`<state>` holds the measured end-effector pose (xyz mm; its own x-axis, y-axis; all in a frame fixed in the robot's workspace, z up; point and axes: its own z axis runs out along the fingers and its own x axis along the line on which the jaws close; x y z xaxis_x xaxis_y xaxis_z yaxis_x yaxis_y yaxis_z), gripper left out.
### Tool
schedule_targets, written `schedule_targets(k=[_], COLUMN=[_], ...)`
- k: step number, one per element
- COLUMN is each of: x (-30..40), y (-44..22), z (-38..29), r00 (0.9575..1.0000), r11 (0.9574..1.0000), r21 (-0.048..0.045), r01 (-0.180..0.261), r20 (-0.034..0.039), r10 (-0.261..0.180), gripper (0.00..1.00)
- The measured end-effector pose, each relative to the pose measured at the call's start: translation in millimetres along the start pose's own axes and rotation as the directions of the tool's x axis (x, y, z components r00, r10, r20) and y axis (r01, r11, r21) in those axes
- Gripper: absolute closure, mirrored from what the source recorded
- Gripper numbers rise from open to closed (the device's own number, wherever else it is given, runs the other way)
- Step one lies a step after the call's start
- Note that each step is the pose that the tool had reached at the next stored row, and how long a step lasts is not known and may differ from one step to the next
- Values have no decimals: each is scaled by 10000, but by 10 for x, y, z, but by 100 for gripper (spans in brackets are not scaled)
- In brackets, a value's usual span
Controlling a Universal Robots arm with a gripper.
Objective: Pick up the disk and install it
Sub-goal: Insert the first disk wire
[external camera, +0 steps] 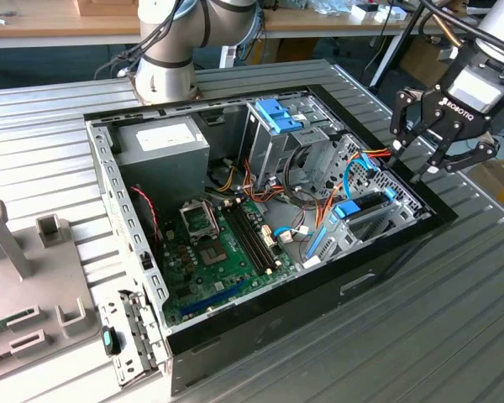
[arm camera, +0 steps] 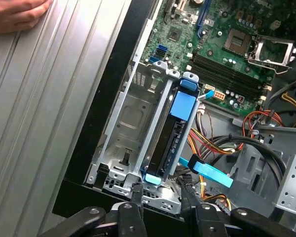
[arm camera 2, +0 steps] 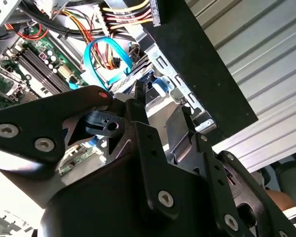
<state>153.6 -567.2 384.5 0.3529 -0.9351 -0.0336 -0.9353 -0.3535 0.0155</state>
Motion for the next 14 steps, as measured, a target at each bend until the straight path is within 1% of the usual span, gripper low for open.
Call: schedule_targets(k=[2, 4, 6, 7, 8, 9, 10, 12, 14], x=[-10, -11, 7, 8, -3, -6, -7, -9, -35], y=[-4, -14, -79, -101, -110, -111, -113, -129, -142], z=[2, 1, -1, 0, 5, 16, 17, 18, 21], r00=[9994, 9979, 9970, 9965, 9951, 9908, 9882, 9849, 9807], r11=[9994, 9979, 9970, 9965, 9951, 9908, 9882, 9849, 9807], r21=[-11, -20, -26, -27, -34, -45, -53, -60, -68], r01=[341, 641, 778, 838, 989, 1354, 1534, 1729, 1956], r20=[-3, -9, -11, -9, -13, -14, -19, -21, -23], r10=[-341, -641, -778, -838, -989, -1354, -1534, -1729, -1956], gripper=[56, 56, 56, 56, 56, 56, 56, 56, 56])
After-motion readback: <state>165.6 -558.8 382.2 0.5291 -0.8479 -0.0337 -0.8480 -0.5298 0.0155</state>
